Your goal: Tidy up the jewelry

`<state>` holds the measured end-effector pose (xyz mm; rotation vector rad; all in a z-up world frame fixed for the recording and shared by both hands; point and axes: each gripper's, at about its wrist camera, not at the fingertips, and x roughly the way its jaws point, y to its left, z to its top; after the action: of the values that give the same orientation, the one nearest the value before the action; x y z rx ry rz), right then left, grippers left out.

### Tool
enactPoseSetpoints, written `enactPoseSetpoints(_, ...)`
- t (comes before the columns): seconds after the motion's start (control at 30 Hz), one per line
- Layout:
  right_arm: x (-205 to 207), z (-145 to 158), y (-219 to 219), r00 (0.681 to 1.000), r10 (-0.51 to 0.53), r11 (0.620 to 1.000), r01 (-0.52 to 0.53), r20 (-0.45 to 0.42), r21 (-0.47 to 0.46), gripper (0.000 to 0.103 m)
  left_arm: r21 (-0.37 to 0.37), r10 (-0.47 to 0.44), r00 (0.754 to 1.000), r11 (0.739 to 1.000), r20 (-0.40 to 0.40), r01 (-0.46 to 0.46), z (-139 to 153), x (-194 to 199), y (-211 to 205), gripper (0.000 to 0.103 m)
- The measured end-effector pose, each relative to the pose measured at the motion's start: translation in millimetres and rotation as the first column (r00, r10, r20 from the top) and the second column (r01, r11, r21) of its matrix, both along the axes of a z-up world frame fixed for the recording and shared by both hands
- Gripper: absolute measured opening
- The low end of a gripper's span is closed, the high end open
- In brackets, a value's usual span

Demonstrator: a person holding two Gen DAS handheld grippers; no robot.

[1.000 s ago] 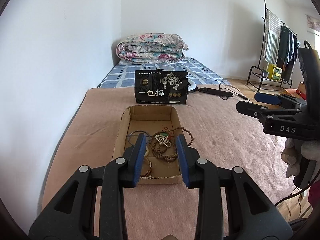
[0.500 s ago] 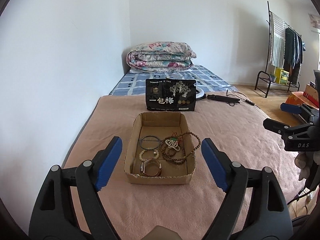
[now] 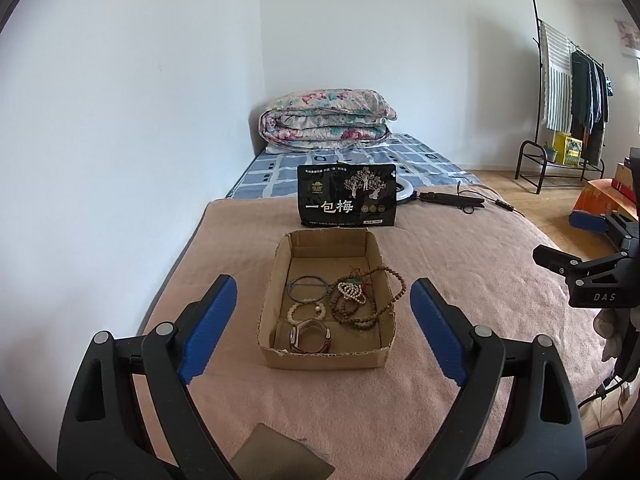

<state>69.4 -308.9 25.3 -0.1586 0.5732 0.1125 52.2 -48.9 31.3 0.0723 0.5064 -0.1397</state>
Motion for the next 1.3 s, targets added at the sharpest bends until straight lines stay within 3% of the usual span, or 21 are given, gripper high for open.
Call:
enactPoseSetpoints(0.13, -1, -1, -6, 1.0, -0.012, 1.0, 0.012, -0.001, 0.004, 0.103, 0.005, 0.018, 1.0, 1.0, 0.021, -0.018, 4, -3, 3, 0.103)
enactPoseSetpoints(1.3, -5, -11, -26, 0.998, -0.057, 0.998, 0.057, -0.022, 0.007, 0.103, 0.02, 0.029, 0.999, 0.999, 0.018, -0.029, 6, -3, 4, 0.103)
